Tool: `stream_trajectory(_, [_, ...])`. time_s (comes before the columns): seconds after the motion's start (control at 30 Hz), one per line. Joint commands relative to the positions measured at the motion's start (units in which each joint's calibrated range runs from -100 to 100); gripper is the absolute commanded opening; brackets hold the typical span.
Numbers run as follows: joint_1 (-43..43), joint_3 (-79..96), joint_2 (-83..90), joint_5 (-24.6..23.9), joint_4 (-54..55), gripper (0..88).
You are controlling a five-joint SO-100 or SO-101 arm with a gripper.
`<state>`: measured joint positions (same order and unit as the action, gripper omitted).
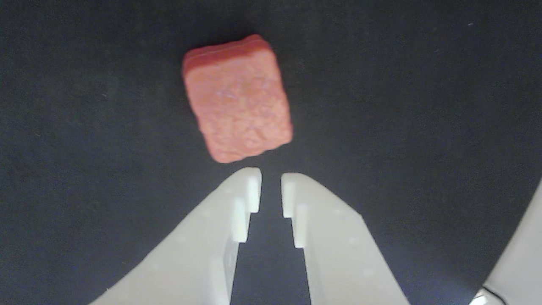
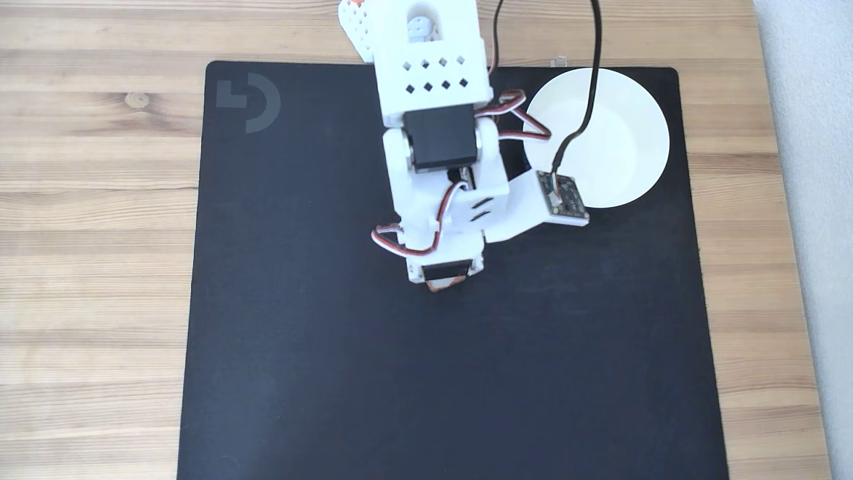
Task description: Pick up the toy and place it on the plate
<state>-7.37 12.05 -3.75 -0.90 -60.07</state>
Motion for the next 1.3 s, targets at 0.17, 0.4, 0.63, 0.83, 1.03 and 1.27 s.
stream_trajectory(0.17, [-0.1, -2.4, 0.2, -2.5, -1.1, 27.4])
stream_trajectory(0.4, [-0.1, -2.4, 0.2, -2.3, -1.1, 27.4])
stream_trajectory(0.63, [-1.6, -2.4, 0.2, 1.2, -3.6, 27.4])
stream_trajectory(0.83, [-1.6, -2.4, 0.2, 4.7, -10.2, 25.4])
stream_trajectory(1.03, [-1.5, -2.4, 0.2, 4.7, -10.0, 25.4])
stream_trajectory(1.27, [-0.9, -2.5, 0.2, 4.6, -9.7, 25.4])
